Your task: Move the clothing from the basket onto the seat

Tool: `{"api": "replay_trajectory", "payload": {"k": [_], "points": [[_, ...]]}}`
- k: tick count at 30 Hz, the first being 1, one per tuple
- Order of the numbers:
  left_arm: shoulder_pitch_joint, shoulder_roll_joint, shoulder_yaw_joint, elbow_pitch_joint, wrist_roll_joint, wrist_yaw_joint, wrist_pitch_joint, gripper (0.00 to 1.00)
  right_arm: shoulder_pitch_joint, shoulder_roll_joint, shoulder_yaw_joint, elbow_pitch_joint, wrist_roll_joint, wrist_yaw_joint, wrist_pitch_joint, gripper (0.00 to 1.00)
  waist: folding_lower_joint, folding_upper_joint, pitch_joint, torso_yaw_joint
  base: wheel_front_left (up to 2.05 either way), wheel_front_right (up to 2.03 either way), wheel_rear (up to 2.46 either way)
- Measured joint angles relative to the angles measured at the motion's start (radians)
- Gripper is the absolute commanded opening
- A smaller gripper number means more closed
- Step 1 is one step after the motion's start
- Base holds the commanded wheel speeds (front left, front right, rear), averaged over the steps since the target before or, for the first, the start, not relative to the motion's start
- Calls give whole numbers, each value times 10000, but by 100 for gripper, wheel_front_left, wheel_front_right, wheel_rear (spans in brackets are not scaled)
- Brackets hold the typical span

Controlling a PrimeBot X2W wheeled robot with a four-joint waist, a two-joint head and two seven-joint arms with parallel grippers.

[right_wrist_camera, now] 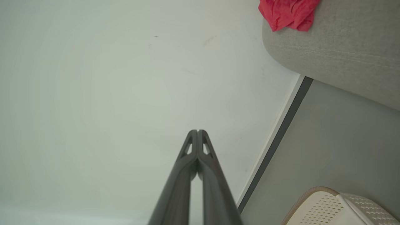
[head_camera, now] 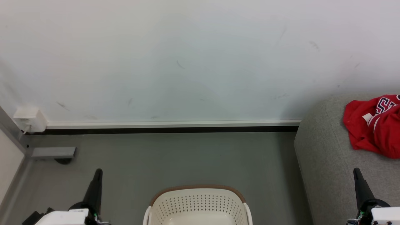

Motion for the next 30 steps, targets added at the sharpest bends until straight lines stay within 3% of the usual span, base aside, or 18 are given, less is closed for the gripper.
{"api": "replay_trajectory", "payload": {"k": [14,30], "points": [[-166,-48,130,-8,-788,-117,221,0,-145,-13,-79,-19,986,0,236,0,0,0,50,24,0,0,0],[-169,-50,134,-8,-792,-117,222,0,-150,-13,-82,-21,1007,0,236,0,0,0,50,24,0,0,0]]}}
